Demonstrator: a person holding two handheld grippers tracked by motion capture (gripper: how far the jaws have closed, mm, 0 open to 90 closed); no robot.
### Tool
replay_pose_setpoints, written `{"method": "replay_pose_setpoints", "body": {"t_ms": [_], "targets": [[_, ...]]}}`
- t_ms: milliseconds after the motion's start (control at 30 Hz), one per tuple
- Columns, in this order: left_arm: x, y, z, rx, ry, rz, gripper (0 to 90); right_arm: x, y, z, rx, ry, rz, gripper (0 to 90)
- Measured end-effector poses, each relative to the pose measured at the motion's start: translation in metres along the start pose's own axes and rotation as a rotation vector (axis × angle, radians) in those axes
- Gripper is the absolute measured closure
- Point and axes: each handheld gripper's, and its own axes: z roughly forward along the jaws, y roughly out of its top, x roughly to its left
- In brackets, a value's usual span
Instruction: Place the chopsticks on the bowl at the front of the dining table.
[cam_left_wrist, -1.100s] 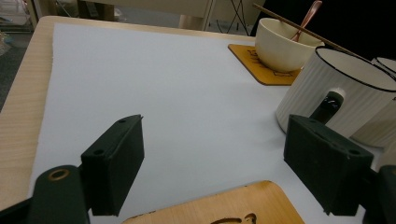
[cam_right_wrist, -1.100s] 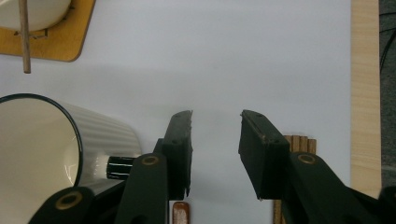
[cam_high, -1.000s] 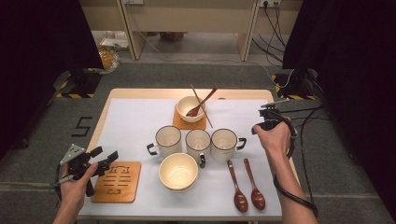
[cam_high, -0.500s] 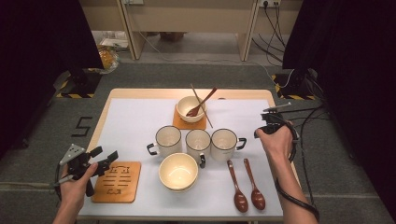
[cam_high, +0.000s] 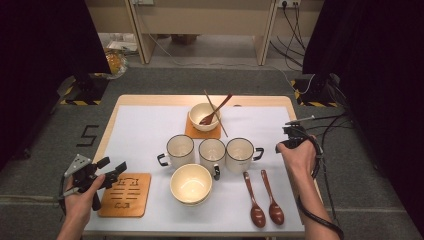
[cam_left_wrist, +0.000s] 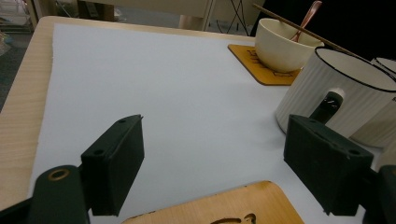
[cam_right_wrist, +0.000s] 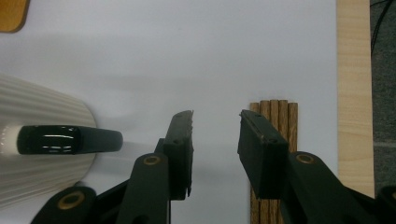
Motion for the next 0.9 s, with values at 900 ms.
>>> {"method": "replay_pose_setpoints", "body": {"t_ms": [900], "targets": [[0.0,0.0,0.0,0.004,0.002,0.005,19.6,-0.017,-0.024,0.027,0.058,-0.016,0.037,65.1]]}}
